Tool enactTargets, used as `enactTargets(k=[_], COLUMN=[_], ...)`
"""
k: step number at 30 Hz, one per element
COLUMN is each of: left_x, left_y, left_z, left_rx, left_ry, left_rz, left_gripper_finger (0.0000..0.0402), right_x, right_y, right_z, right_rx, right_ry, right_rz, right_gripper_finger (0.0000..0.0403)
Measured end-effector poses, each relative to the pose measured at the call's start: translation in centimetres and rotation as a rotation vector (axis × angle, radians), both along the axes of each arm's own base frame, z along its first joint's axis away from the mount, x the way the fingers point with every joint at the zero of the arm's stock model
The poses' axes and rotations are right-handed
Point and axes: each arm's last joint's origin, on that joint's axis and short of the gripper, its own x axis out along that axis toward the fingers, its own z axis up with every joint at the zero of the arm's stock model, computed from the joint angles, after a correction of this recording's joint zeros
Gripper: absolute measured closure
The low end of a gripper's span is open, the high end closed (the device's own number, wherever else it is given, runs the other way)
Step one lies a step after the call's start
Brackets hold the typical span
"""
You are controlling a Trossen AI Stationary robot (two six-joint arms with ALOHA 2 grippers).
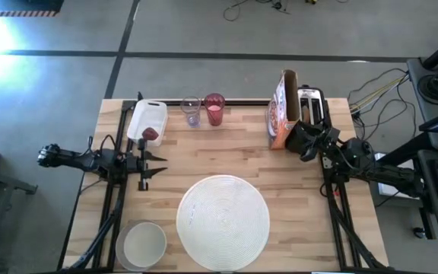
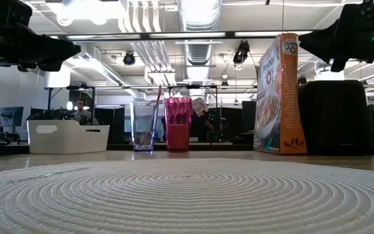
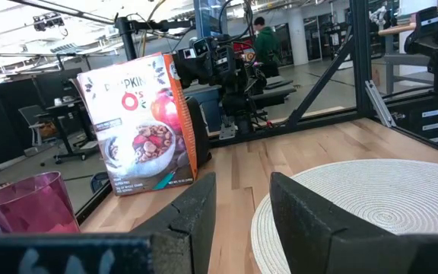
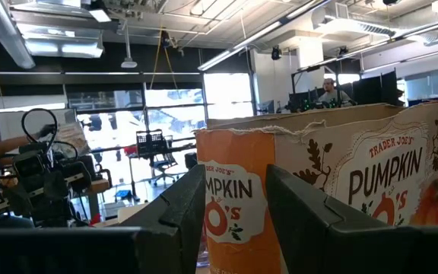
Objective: Arrange a breakfast setting
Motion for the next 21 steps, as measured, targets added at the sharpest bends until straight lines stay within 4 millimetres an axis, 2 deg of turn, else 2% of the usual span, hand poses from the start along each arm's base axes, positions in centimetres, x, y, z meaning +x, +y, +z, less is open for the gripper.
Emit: enactTargets(k=[21], left_x=[-0.01], left_y=[0.02], left_z=[0.14], left_rx=[-0.003], left_ry=[-0.014], left_rz=[0.006], left_gripper_finger=[0.0292], right_x=[0.0], right_y=[0.0], right_z=[0.0], right_rx=[0.0], right_ry=[0.0], right_rz=[0.0], right_gripper_finger=[0.0275])
